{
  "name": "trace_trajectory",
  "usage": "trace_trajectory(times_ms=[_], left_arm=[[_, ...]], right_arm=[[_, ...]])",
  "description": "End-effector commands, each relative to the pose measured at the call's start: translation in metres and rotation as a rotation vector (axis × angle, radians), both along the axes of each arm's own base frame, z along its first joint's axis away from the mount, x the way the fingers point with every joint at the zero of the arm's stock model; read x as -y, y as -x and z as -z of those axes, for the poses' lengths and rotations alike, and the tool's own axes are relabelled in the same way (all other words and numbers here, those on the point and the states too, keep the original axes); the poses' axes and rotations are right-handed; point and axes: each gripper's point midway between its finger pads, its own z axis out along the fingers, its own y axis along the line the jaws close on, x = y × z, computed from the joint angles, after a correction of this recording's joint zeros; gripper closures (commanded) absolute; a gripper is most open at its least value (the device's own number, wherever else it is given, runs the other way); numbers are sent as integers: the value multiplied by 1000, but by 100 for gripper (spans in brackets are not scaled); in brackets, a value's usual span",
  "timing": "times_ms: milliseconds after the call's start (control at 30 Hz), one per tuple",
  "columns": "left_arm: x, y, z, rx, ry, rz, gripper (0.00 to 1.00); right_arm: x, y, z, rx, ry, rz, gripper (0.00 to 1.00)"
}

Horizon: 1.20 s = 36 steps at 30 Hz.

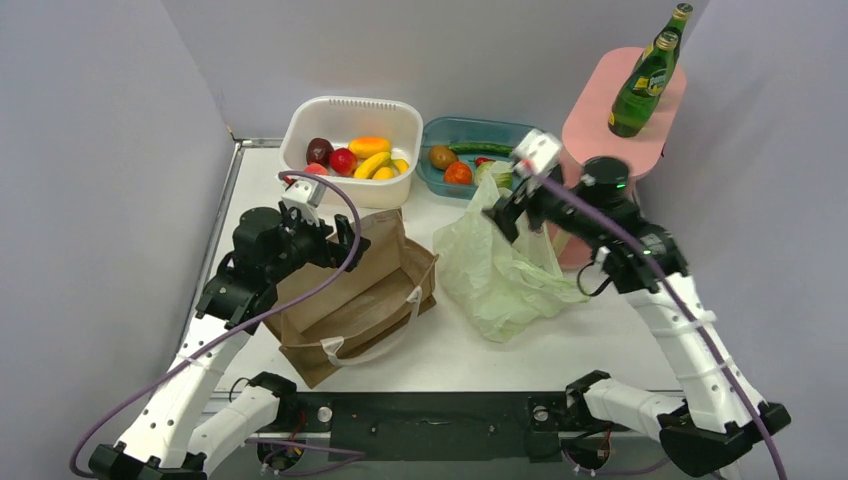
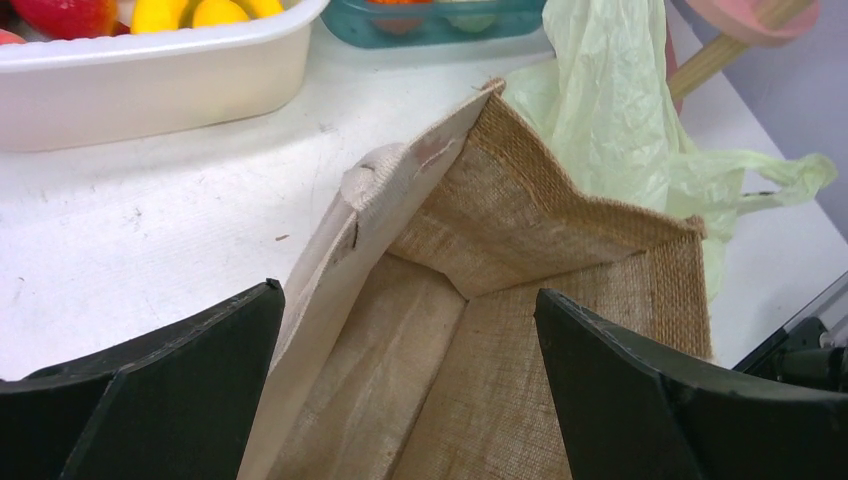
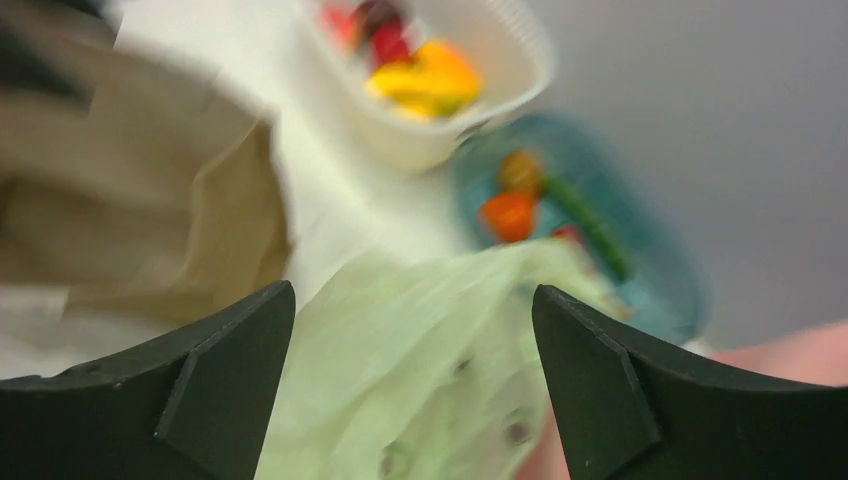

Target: Untie the knot of the grocery bags and take out the mixed food

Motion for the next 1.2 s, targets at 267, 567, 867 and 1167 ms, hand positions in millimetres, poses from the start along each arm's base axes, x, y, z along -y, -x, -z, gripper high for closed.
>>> trace_trajectory(times_ms=[267, 567, 867, 1167], left_arm=[[-16, 6, -34, 54, 19, -50, 3], [-24, 11, -33, 64, -13, -65, 3], [-23, 8, -35, 75, -17, -54, 3], [-14, 11, -73, 196, -88, 69, 3]], right_arm=[[-54, 48, 294, -331, 569, -232, 16], [-47, 20, 372, -491, 594, -101, 16], [-41, 12, 395, -629, 679, -135, 49], [-21, 5, 268, -508, 303, -125, 100]])
